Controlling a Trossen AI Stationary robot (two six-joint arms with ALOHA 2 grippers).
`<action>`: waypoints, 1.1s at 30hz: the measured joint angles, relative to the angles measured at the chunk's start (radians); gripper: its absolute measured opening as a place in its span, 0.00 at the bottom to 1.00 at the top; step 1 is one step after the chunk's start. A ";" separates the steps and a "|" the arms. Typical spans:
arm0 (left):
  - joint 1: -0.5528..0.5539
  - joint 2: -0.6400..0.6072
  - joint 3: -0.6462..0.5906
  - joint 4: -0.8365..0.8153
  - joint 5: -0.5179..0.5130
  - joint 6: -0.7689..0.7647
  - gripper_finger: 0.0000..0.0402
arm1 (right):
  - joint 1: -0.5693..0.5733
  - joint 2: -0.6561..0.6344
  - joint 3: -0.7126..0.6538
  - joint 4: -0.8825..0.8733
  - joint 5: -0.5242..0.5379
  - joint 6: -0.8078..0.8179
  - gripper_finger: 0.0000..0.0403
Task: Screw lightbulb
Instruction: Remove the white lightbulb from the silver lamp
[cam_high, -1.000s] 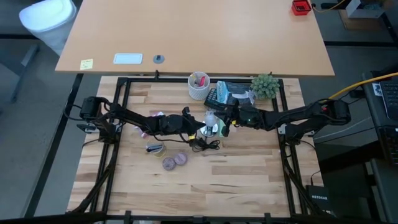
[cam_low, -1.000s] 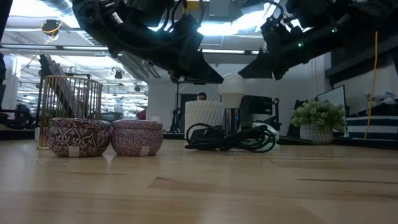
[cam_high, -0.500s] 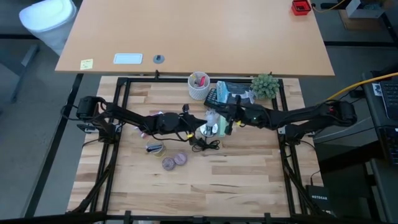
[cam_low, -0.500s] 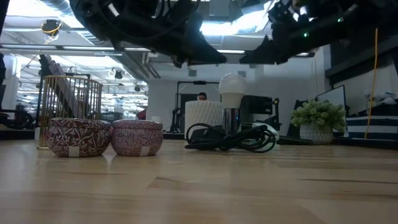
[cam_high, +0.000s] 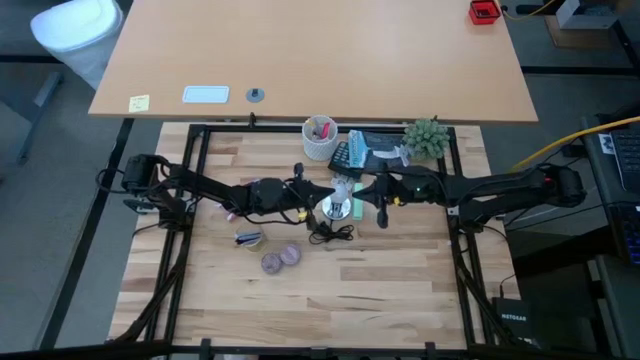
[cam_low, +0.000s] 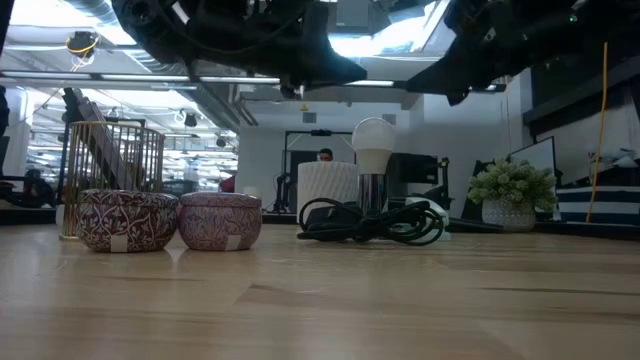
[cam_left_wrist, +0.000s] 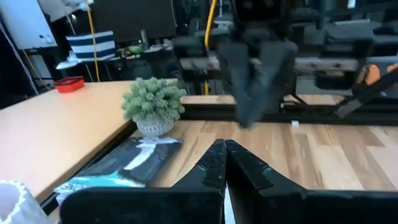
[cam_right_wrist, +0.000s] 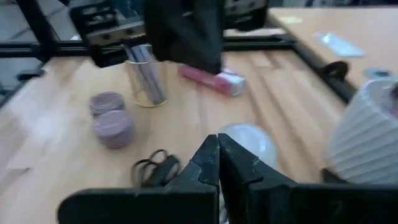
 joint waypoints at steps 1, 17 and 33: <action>0.003 0.000 0.000 0.009 -0.002 0.000 0.00 | 0.000 0.001 0.000 -0.007 -0.015 0.019 0.01; 0.134 0.020 0.000 -0.173 -0.039 -0.226 0.00 | 0.000 0.164 0.000 0.003 0.039 0.106 0.01; 0.096 0.089 0.000 -0.155 0.022 -0.250 0.00 | -0.001 0.217 0.000 0.050 0.134 0.106 0.01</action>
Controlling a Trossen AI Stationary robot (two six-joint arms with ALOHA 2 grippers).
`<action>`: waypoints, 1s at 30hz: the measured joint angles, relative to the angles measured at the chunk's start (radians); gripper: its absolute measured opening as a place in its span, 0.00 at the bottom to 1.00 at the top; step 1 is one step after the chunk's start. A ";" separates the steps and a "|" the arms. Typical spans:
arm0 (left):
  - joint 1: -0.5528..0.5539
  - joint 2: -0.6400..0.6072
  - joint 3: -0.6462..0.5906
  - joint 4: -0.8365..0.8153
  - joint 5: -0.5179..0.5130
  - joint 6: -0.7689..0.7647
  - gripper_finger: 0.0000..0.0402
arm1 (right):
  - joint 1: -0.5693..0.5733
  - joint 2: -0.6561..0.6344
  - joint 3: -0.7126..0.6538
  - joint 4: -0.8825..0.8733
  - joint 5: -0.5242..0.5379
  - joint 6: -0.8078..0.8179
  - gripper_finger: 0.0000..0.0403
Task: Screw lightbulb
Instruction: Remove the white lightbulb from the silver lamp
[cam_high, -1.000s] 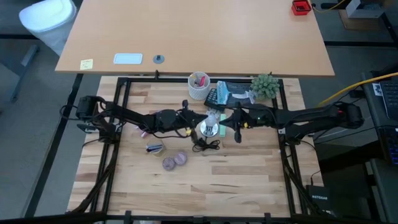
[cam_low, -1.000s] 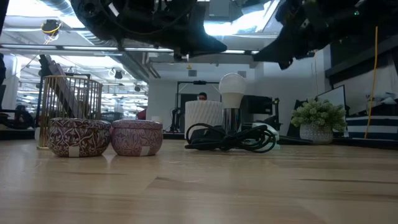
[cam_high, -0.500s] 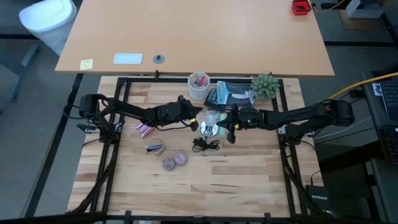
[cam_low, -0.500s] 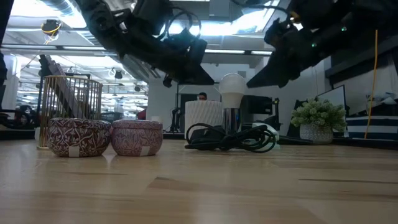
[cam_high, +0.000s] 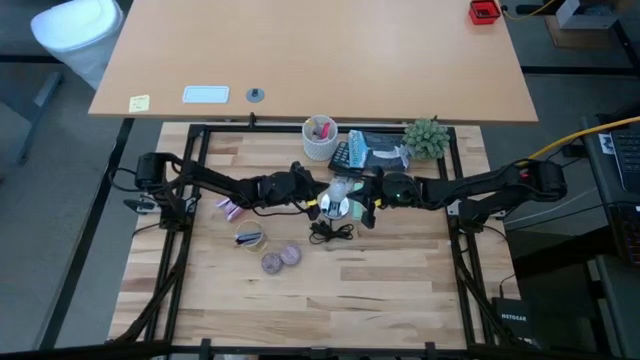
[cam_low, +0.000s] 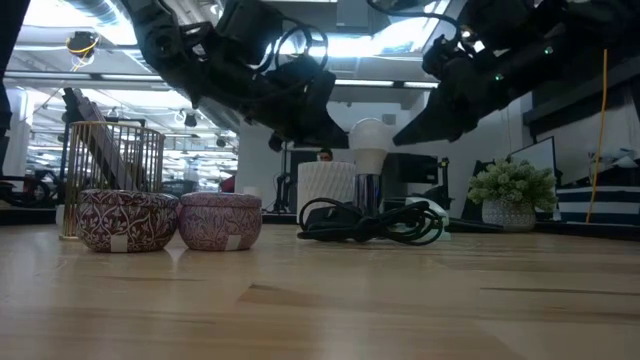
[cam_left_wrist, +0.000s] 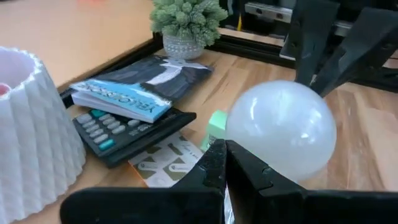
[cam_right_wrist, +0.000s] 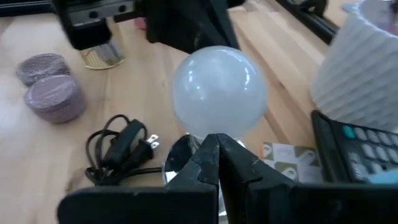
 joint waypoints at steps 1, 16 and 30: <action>-0.005 0.000 0.000 0.003 -0.003 0.009 0.00 | 0.000 0.000 0.000 -0.001 0.013 0.001 0.01; -0.088 -0.001 0.000 0.005 -0.050 0.040 0.00 | -0.001 0.070 0.000 0.113 0.177 0.034 0.01; -0.104 -0.001 0.000 0.005 -0.051 0.065 0.00 | -0.003 0.248 0.000 0.382 0.203 -0.043 0.01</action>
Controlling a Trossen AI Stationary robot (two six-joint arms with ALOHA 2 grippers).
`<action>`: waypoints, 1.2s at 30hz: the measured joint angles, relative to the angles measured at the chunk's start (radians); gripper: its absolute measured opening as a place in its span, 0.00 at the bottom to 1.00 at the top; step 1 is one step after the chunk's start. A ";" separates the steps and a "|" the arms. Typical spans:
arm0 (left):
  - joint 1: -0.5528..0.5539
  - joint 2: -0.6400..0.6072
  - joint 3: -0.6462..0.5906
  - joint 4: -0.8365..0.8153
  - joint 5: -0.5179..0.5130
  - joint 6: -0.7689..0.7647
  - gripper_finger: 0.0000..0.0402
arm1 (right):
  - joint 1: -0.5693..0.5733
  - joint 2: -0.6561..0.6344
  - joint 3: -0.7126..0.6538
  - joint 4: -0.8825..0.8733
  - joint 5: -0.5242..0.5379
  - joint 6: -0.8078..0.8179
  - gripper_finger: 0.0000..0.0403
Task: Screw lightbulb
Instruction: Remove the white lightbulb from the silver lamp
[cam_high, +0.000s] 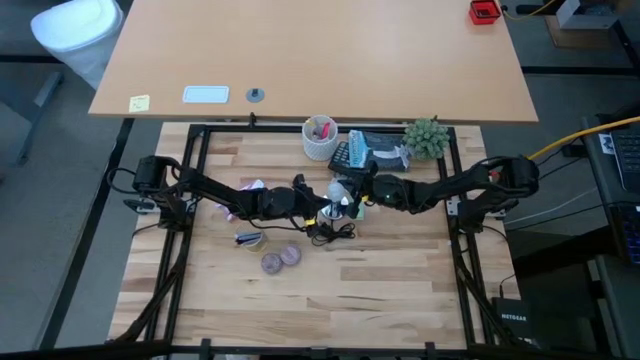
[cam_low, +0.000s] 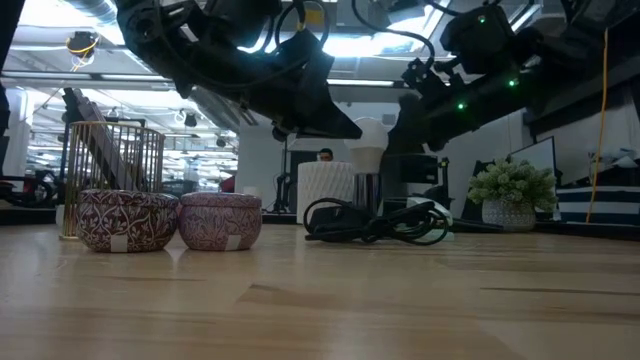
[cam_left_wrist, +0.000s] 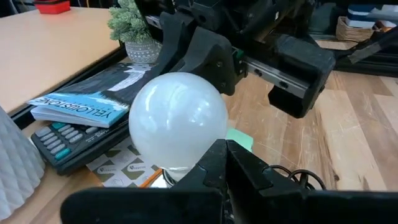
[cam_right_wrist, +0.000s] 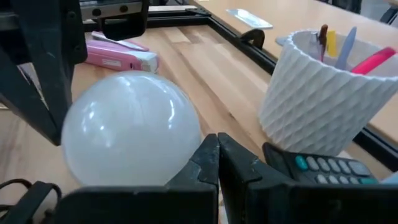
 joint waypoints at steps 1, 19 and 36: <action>0.000 0.000 0.000 0.000 0.000 0.000 0.00 | 0.000 0.000 0.000 0.002 0.005 -0.010 0.01; -0.024 -0.082 0.001 0.005 -0.010 0.077 0.00 | 0.003 -0.080 0.000 -0.002 0.042 -0.120 0.01; 0.091 -0.111 0.000 -0.037 -0.084 0.074 0.00 | 0.004 -0.391 0.000 -0.367 -0.264 0.070 0.01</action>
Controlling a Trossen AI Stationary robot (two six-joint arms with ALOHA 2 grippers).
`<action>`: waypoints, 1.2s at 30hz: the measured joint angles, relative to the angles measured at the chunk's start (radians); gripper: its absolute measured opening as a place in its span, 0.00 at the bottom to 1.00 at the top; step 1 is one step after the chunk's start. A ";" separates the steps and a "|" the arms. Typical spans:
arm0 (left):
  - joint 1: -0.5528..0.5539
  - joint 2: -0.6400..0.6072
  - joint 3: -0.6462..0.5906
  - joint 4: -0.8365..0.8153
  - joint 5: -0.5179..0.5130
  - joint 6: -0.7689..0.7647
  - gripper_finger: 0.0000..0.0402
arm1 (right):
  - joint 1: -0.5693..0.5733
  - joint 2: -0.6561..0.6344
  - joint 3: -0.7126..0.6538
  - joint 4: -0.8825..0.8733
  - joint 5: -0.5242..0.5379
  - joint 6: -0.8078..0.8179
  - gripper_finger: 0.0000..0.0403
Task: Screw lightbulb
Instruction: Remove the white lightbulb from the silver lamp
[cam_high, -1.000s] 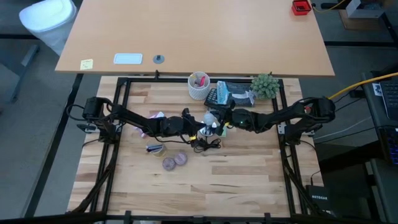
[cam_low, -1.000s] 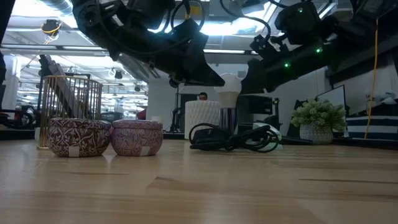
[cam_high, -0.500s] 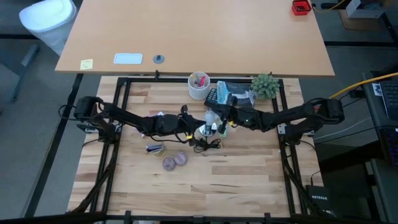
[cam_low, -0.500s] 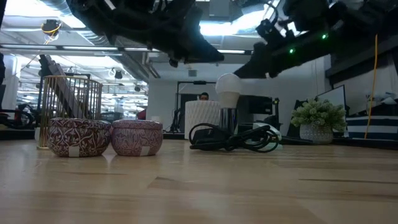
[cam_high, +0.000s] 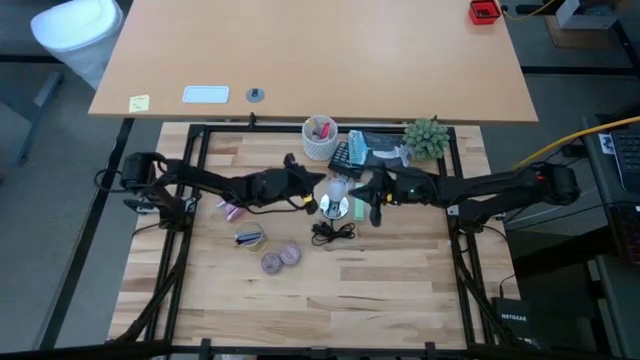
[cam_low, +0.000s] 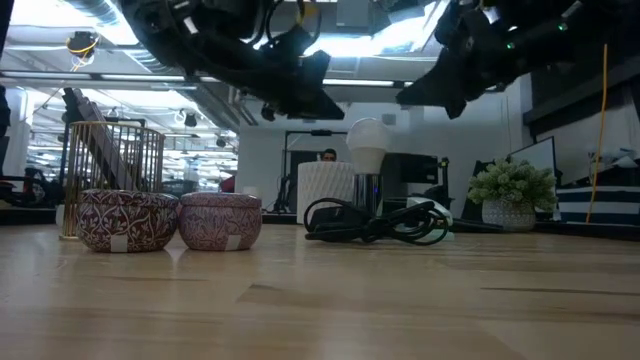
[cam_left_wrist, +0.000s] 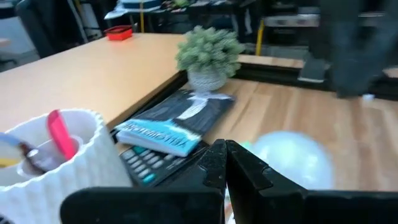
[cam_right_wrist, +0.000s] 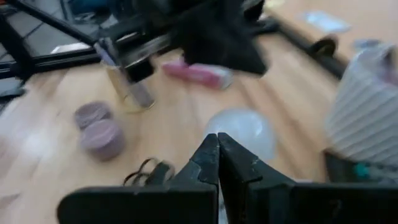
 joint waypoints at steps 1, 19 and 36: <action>0.009 0.000 0.000 -0.004 0.000 -0.001 0.00 | 0.000 0.001 0.000 -0.015 -0.016 0.019 0.01; 0.027 0.029 0.000 -0.073 0.129 -0.056 0.00 | 0.000 0.180 0.000 0.049 0.097 0.104 0.01; -0.054 0.032 0.000 -0.097 0.138 -0.058 0.00 | -0.001 0.223 0.000 0.126 0.238 0.104 0.01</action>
